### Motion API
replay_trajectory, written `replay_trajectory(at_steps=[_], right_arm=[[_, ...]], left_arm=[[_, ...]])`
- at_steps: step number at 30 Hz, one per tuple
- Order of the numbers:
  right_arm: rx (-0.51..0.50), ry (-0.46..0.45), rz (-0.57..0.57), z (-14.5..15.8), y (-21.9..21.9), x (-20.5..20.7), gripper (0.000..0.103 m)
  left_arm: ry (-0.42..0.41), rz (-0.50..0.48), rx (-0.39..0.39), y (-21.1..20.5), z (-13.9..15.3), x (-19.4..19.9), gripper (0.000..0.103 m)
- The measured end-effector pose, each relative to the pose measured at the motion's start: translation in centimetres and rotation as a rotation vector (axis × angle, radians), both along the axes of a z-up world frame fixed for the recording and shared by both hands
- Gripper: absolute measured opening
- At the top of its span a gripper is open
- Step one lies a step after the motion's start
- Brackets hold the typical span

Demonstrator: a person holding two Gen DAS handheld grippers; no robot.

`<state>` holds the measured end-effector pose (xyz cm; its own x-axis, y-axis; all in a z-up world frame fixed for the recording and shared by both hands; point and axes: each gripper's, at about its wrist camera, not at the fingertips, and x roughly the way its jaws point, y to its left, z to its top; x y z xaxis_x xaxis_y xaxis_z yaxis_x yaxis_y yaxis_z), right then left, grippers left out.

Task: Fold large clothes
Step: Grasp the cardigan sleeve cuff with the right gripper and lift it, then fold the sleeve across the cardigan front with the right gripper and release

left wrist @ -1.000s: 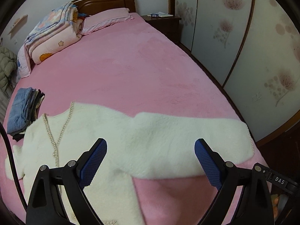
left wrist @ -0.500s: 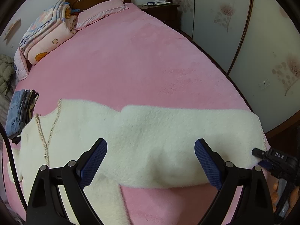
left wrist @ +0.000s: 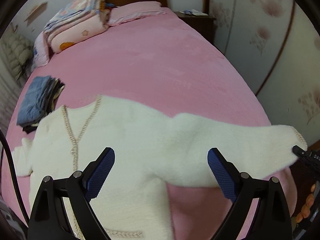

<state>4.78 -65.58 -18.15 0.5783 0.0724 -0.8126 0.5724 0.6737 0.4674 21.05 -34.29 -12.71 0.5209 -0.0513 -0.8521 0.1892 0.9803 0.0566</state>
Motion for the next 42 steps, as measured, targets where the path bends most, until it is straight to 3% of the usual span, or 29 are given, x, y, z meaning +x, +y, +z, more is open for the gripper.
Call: replay_trajectory(at_steps=[4, 8, 13, 17, 18, 20, 22, 25, 29, 32, 35, 38, 41, 42], right_arm=[[-0.08, -0.101, 0.139, 5.8, 4.4, 2.8, 0.008], [-0.156, -0.189, 0.297, 10.9, 11.1, 5.7, 0.008], [-0.259, -0.268, 0.538, 14.7, 23.8, 9.0, 0.008], [-0.292, -0.234, 0.66, 12.8, 33.8, 11.1, 0.016], [-0.311, -0.205, 0.689, 11.6, 35.7, 11.6, 0.031], [-0.342, -0.099, 0.727, 8.4, 38.8, 12.7, 0.048], [-0.317, -0.023, 0.744, 5.3, 41.2, 12.8, 0.048], [-0.271, 0.056, 0.726, 3.2, 42.1, 11.7, 0.048], [-0.261, 0.122, 0.674, 1.8, 40.6, 9.5, 0.048], [-0.245, 0.163, 0.604, 0.7, 38.7, 7.7, 0.048], [-0.216, 0.181, 0.519, 0.2, 37.2, 6.9, 0.048], [-0.193, 0.175, 0.443, 0.4, 35.9, 6.1, 0.048], [-0.188, 0.168, 0.393, 0.4, 35.3, 5.5, 0.048], [-0.186, 0.169, 0.378, 0.5, 34.8, 4.8, 0.048]], left_arm=[[-0.043, 0.098, -0.125, 6.9, 2.6, -0.5, 0.094], [-0.088, 0.168, -0.171, 13.3, 4.7, -0.8, 0.094], [-0.084, 0.207, -0.073, 20.9, 5.5, -0.1, 0.094], [-0.02, 0.223, -0.09, 26.7, 3.8, 1.3, 0.093], [0.0, 0.233, -0.105, 28.2, 2.9, 1.6, 0.093], [0.053, 0.233, -0.154, 30.4, 0.9, 2.2, 0.093], [0.116, 0.234, -0.207, 32.3, -1.4, 2.9, 0.093], [0.171, 0.214, -0.255, 33.9, -4.2, 3.5, 0.093], [0.218, 0.118, -0.306, 33.0, -6.7, 4.2, 0.092], [0.255, 0.02, -0.355, 30.9, -8.4, 5.0, 0.08], [0.335, -0.056, -0.465, 28.8, -10.6, 6.2, 0.07], [0.419, -0.091, -0.565, 27.2, -13.2, 7.4, 0.06], [0.505, -0.09, -0.642, 25.9, -15.9, 8.1, 0.043], [0.528, -0.091, -0.663, 25.5, -16.7, 8.2, 0.042]])
